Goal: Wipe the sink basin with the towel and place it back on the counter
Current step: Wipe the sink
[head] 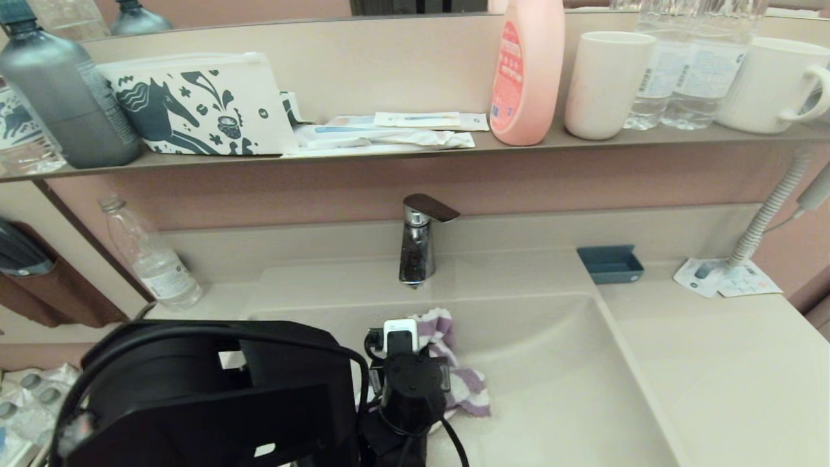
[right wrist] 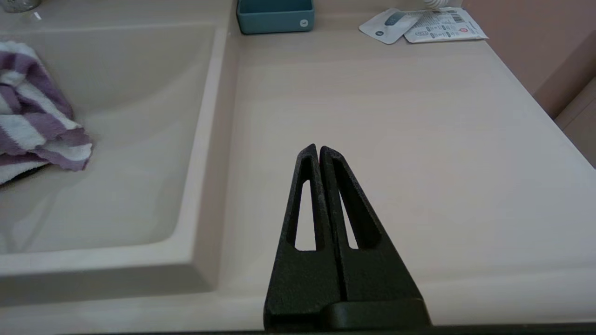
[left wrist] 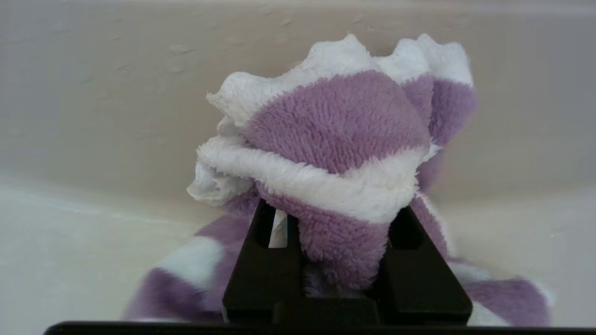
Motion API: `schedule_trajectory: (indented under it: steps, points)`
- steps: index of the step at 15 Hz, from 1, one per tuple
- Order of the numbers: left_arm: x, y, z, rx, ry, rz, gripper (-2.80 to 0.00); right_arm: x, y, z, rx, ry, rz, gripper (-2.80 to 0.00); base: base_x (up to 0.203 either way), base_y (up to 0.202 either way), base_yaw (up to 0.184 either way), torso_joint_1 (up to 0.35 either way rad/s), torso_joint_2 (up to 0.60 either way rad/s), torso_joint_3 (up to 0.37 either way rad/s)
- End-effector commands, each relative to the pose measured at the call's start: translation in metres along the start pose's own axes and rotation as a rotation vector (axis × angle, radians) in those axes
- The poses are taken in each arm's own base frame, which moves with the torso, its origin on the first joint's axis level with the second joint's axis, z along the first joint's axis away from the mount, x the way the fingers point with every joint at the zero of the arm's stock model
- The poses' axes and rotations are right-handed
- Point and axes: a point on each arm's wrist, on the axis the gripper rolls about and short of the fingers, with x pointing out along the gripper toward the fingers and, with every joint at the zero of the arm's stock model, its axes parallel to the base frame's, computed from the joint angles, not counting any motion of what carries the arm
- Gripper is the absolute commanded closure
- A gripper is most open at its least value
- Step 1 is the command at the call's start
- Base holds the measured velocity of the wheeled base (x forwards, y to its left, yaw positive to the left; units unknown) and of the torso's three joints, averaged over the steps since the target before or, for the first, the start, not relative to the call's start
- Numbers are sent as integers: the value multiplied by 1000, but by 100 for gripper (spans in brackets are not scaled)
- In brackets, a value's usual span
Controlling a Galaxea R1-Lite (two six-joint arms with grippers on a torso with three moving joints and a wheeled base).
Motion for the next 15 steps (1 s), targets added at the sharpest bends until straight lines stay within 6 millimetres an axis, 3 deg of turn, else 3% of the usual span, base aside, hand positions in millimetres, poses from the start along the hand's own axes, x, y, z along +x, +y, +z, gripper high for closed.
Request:
schedule_trajectory:
  steps: [1, 6, 10, 15]
  points:
    - [-1, 17, 1, 6, 14, 24, 0, 0, 0, 0, 0, 0, 0, 0, 0, 0, 0, 0, 0, 0]
    - [-9, 69, -7, 31, 73, 60, 0, 0, 0, 0, 0, 0, 0, 0, 0, 0, 0, 0, 0, 0]
    - [-3, 115, 13, -12, 91, 70, 0, 0, 0, 0, 0, 0, 0, 0, 0, 0, 0, 0, 0, 0]
    - [16, 177, 24, -2, 119, 97, 0, 0, 0, 0, 0, 0, 0, 0, 0, 0, 0, 0, 0, 0]
